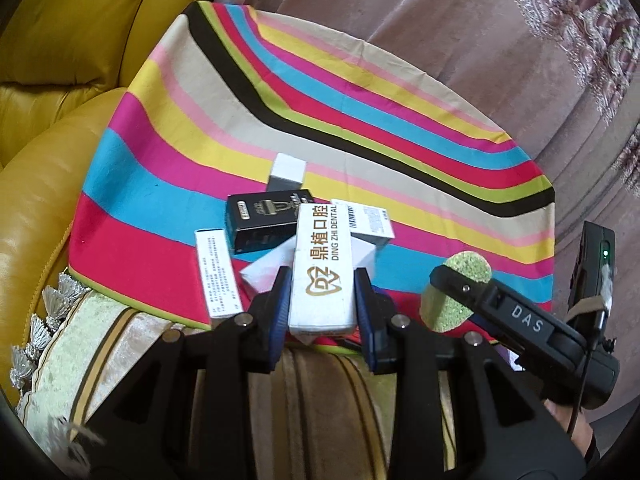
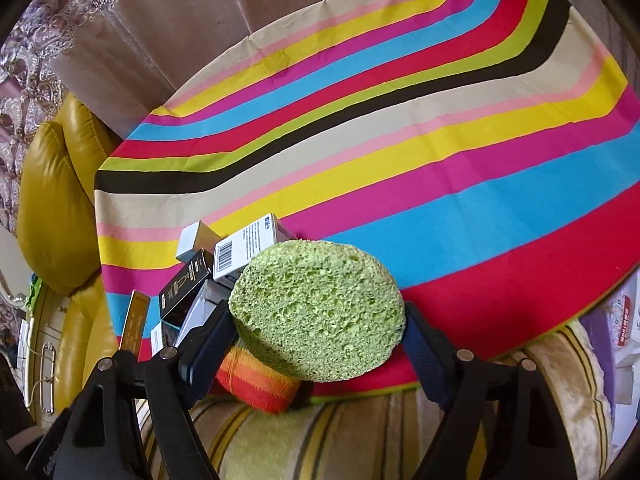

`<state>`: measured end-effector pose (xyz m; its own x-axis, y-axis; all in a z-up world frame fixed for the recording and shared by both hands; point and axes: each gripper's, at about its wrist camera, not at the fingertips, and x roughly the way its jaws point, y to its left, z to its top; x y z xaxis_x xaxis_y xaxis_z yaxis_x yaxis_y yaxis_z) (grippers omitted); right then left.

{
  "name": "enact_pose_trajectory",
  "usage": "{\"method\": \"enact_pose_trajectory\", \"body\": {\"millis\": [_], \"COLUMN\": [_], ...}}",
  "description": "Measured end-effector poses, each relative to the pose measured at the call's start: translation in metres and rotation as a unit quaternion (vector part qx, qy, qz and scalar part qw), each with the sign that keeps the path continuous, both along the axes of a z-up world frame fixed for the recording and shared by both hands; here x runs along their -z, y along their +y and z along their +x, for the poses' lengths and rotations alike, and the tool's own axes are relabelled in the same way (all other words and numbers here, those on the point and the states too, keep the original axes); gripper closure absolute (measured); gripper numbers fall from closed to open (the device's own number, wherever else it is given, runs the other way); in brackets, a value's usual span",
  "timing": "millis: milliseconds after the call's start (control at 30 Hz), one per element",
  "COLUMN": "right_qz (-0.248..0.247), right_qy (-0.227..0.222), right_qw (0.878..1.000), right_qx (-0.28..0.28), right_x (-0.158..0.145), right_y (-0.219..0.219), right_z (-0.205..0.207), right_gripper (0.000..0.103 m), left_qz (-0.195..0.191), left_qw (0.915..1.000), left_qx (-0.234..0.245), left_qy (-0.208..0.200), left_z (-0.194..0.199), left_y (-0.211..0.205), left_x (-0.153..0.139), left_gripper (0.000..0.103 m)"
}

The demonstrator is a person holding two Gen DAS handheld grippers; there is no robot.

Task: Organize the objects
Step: 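Carry the dental box and green sponge over the purple-rimmed box and release them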

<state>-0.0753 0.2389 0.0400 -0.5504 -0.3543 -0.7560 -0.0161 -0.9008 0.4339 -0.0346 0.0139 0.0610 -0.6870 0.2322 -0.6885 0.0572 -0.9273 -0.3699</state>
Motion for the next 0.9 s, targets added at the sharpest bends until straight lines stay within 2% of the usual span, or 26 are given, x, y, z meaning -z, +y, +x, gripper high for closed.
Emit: {"method": "enact_pose_trajectory", "body": {"millis": [700, 900], "right_qz": [-0.003, -0.003], "right_qy": [0.005, 0.006], "right_qw": [0.999, 0.999], "right_qx": [0.032, 0.046], "right_x": [-0.01, -0.013], "right_y": [0.061, 0.084], "right_z": [0.052, 0.068], "right_gripper": [0.021, 0.021], "left_qz": [0.001, -0.003], "left_qw": [0.9955, 0.9941], "left_qx": [0.094, 0.108], "left_qy": [-0.012, -0.011], "left_z": [0.014, 0.018], "left_y": [0.082, 0.095], "left_x": [-0.007, -0.01], "left_gripper": [0.068, 0.068]}}
